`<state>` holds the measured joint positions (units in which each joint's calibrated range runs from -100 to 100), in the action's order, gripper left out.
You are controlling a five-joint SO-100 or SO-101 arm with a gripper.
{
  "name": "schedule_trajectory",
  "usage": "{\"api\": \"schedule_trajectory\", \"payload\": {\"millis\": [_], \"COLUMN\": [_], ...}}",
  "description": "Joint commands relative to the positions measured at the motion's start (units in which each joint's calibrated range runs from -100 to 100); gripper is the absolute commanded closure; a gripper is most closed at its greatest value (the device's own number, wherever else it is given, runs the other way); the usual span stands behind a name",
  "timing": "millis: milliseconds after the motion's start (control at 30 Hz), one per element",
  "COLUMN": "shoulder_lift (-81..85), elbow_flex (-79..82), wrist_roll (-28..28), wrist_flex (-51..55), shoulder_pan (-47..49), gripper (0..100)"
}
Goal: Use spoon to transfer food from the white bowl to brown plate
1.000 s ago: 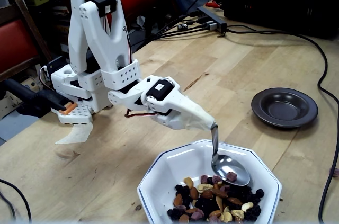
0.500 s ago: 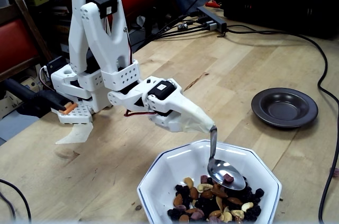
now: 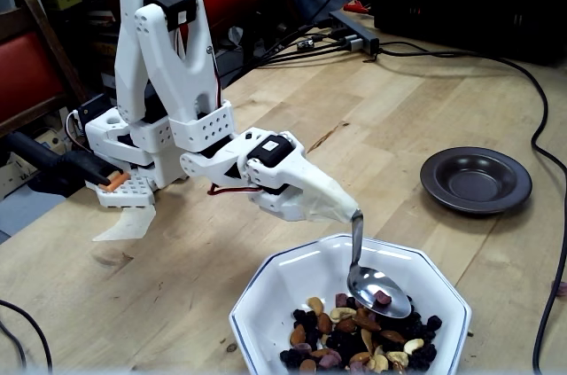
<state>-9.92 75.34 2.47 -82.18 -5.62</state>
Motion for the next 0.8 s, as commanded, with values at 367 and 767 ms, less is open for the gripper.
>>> {"api": "schedule_trajectory", "payload": {"millis": [367, 767], "shoulder_lift": [13.5, 32.4], "elbow_flex": [-0.6, -0.7], "wrist_roll": [0.3, 0.3], "wrist_flex": [4.0, 25.8], "shoulder_pan": [0.7, 0.7], "gripper": [98, 98]}}
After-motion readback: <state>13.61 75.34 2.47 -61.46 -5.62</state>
